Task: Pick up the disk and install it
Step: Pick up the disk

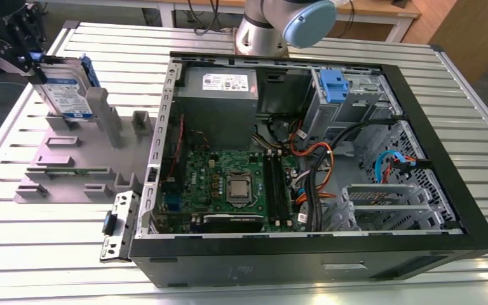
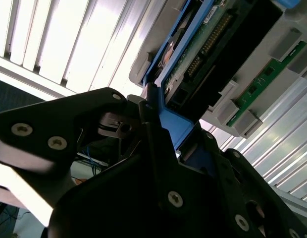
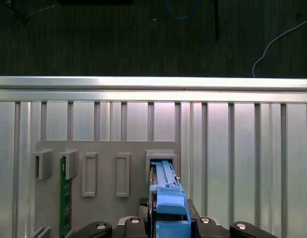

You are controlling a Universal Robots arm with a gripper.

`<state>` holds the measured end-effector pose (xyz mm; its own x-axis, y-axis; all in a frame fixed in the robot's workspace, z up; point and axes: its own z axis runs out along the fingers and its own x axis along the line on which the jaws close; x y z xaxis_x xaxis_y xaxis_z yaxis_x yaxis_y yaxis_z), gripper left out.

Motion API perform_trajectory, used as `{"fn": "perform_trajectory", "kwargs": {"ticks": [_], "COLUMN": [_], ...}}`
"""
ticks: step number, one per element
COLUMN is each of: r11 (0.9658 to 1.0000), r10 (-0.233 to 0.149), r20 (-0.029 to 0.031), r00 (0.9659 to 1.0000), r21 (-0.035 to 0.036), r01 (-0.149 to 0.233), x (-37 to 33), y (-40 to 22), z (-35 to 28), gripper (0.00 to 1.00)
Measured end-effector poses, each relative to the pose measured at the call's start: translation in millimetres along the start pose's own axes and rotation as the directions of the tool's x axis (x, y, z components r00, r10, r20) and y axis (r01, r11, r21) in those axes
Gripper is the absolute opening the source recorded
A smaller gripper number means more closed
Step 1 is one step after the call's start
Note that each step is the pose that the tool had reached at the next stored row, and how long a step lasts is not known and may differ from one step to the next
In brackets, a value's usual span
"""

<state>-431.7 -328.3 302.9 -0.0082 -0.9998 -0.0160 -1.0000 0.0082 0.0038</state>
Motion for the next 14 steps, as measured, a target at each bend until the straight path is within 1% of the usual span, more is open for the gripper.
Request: {"fn": "perform_trajectory", "kwargs": {"ticks": [9,14], "r11": [1.0,1.0], "r10": [0.0,0.0], "r20": [-0.002,-0.0022], "r00": [1.0,1.0], "r21": [0.0,-0.0001], "r01": [0.0,0.0], "x": [0.0,-0.1], "y": [0.0,0.0], "z": [-0.6,-3.8], "gripper": [0.37,0.37]}}
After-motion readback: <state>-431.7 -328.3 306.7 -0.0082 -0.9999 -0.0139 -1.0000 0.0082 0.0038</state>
